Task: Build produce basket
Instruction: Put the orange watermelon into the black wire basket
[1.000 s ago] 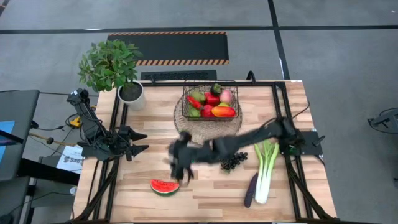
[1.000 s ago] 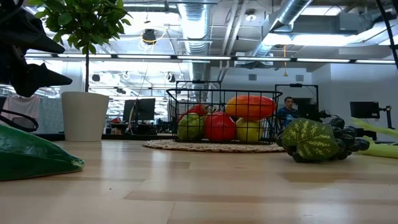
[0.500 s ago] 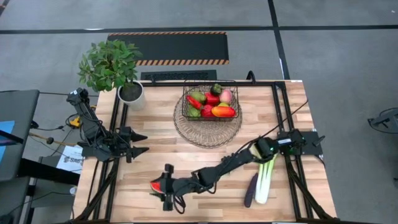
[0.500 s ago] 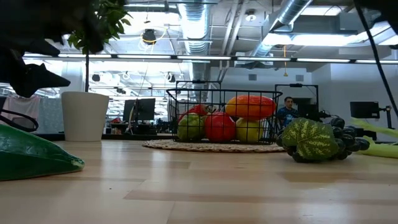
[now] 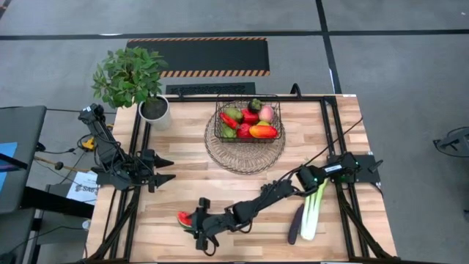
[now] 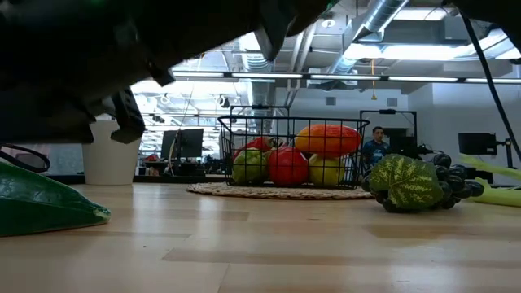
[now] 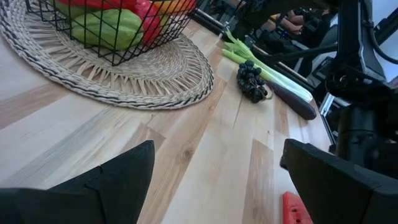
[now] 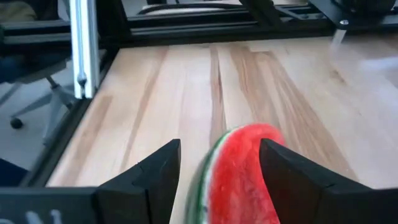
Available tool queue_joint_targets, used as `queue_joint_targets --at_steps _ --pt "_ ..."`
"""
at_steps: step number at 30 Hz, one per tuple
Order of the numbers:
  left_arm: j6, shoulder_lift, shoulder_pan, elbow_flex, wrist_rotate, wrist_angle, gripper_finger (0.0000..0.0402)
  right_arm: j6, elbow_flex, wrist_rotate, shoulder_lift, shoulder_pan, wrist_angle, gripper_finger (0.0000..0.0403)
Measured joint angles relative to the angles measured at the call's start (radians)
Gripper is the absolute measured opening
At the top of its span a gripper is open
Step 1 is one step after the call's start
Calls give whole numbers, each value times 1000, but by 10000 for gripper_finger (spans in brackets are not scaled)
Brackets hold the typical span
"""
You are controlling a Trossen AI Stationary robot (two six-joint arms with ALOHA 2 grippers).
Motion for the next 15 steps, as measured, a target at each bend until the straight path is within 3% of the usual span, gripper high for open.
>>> queue_joint_targets --at_steps 15 --pt "12 0 0 0 1 0 341 85 6 7 71 -11 37 222"
